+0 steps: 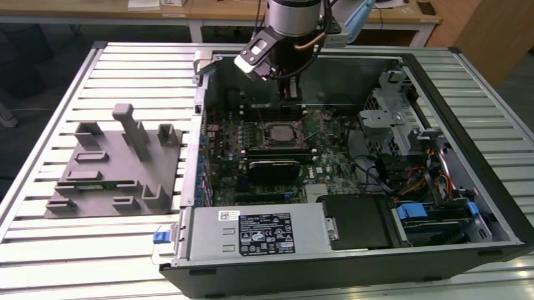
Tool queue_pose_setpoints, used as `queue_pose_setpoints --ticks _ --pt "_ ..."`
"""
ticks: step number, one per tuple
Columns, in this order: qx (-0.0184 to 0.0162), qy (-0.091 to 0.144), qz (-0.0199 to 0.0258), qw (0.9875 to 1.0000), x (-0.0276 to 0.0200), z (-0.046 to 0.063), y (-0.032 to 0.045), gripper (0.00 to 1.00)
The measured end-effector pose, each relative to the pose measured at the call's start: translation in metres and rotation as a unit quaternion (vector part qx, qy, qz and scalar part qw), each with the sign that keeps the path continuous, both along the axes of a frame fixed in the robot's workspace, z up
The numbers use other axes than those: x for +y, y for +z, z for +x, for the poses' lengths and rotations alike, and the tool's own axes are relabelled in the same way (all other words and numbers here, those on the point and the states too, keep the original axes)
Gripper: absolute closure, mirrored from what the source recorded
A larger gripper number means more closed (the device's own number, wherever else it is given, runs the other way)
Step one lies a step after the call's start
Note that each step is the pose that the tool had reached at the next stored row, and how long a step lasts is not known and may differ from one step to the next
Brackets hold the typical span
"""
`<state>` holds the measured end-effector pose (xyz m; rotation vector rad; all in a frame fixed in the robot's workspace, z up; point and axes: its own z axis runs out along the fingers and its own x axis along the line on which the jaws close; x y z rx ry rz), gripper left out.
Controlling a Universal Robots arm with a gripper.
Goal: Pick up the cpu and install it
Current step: 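Close the cpu cover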
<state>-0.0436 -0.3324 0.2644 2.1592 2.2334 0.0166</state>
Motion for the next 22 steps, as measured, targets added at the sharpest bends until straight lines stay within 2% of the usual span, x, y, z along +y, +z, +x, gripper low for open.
queue_pose_setpoints --ticks 7,15,22 --pt "0.0 0.0 0.0 1.0 0.0 0.0 0.0007 0.89" --pt "0.0 0.0 0.0 1.0 0.0 0.0 0.0083 0.89" --pt "0.0001 0.0 -0.0002 1.0 0.0 0.002 0.0086 0.89"
